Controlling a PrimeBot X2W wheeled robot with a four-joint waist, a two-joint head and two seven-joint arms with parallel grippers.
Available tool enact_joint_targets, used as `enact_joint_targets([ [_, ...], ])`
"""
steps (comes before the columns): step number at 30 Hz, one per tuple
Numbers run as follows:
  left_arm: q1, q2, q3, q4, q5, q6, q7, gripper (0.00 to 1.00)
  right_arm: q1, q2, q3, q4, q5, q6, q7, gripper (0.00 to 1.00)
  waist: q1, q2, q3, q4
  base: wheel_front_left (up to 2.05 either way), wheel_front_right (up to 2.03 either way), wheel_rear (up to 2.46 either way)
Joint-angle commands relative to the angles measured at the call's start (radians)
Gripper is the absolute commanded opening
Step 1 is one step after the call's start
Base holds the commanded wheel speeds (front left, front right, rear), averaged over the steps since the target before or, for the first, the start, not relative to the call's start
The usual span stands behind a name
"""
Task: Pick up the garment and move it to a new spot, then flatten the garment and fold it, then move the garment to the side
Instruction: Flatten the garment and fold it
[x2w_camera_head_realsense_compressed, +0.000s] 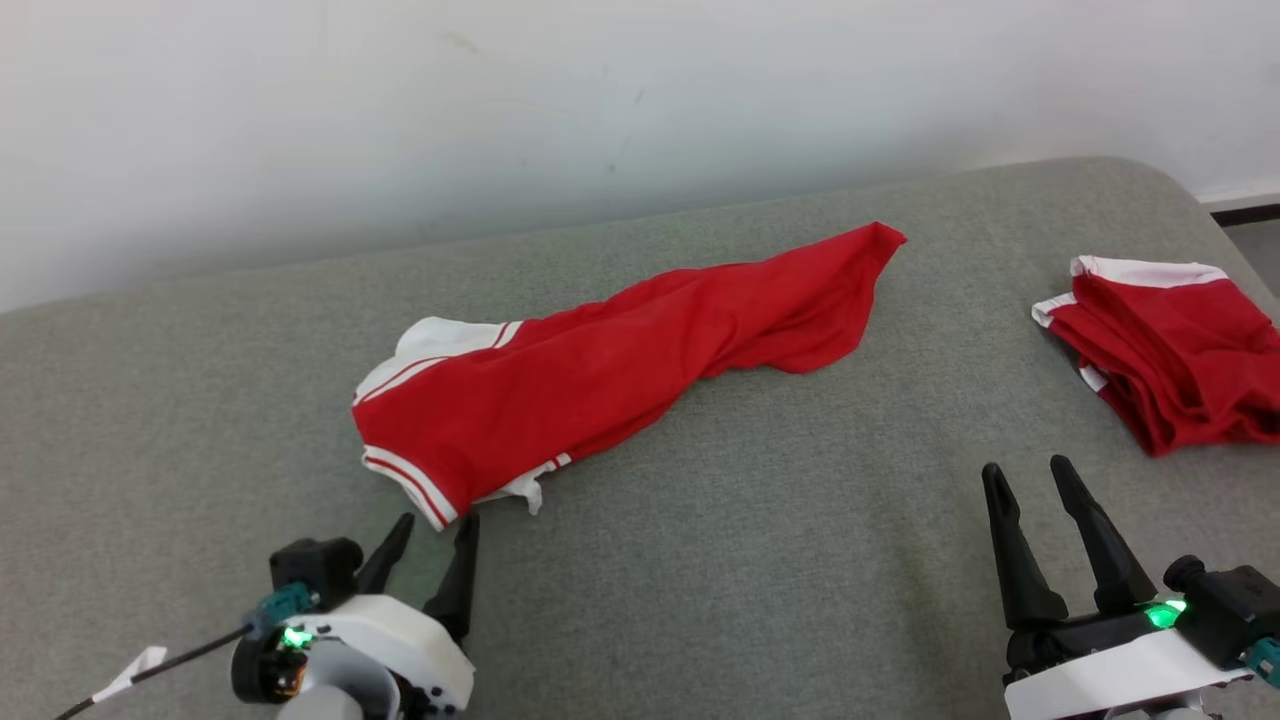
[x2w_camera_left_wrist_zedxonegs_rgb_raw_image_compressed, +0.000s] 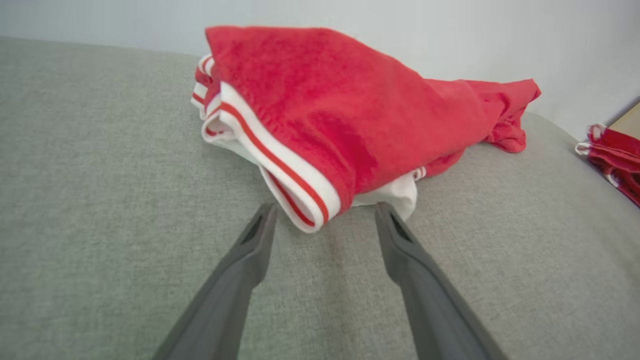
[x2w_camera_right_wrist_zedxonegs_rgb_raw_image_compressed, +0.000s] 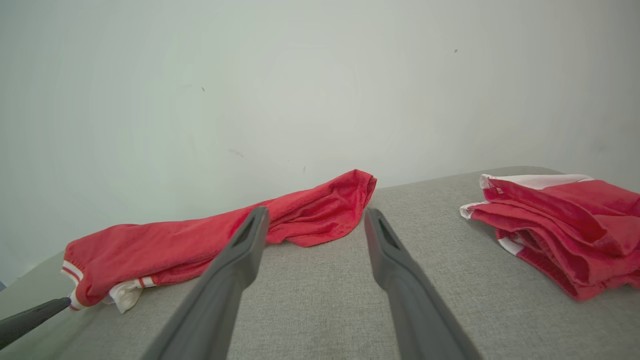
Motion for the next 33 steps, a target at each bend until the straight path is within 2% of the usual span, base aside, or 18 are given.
enact_joint_targets([
  [1,-0.032,0.012,-0.007,0.022,-0.006,-0.006,-0.010,1.00,-0.012,0.002,-0.001,0.006,-0.003,-0.002,-0.004,1.00,0.0000,-0.0001,0.019,-0.023,0.00,0.00,0.00],
  [3,-0.058,0.020,-0.012,0.052,-0.017,-0.005,-0.013,1.00,-0.015,0.006,-0.007,0.012,0.000,-0.002,-0.004,1.00,0.0000,-0.0001,0.028,-0.032,0.00,0.00,0.00],
  [4,-0.066,0.024,-0.017,0.068,-0.021,-0.006,-0.009,0.85,-0.017,0.008,-0.008,0.013,0.000,-0.002,-0.004,1.00,0.0000,-0.0001,0.030,-0.036,0.00,0.00,0.00],
  [6,-0.090,0.031,-0.031,0.084,-0.032,-0.006,-0.015,0.41,-0.019,0.012,-0.012,0.013,-0.002,-0.002,-0.004,1.00,0.0000,-0.0001,0.033,-0.043,0.00,0.00,0.00],
  [7,-0.100,0.032,-0.037,0.086,-0.038,-0.006,-0.022,0.13,-0.018,0.015,-0.017,0.013,-0.002,-0.002,-0.004,1.00,0.0000,-0.0001,0.034,-0.045,0.00,0.00,0.00],
  [8,-0.104,0.032,-0.044,0.086,-0.051,-0.007,-0.023,0.00,-0.016,0.016,-0.022,0.012,-0.003,-0.002,-0.004,1.00,0.0000,-0.0001,0.034,-0.046,0.00,0.00,0.00],
  [16,-0.154,0.082,-0.057,0.009,-0.122,-0.005,-0.031,0.00,-0.007,0.026,-0.046,0.002,-0.013,-0.002,-0.004,1.00,0.0000,-0.0001,0.032,-0.043,0.00,0.00,0.00],
  [23,-0.305,0.208,-0.061,-0.069,-0.197,-0.005,0.135,0.00,-0.028,0.031,-0.046,-0.006,-0.016,-0.002,-0.004,1.00,0.0000,-0.0001,0.070,-0.069,0.00,0.00,0.00],
  [28,-0.438,0.322,-0.074,-0.007,-0.236,-0.005,0.284,0.00,-0.056,0.044,-0.039,-0.007,-0.013,-0.002,-0.004,1.00,0.0000,-0.0001,0.123,-0.124,0.00,0.00,0.00],
  [33,-0.536,0.403,-0.098,0.086,-0.241,-0.005,0.320,0.00,-0.085,0.065,-0.037,-0.003,-0.007,-0.002,-0.004,1.00,0.0000,-0.0001,0.177,-0.184,0.00,0.00,0.00],
])
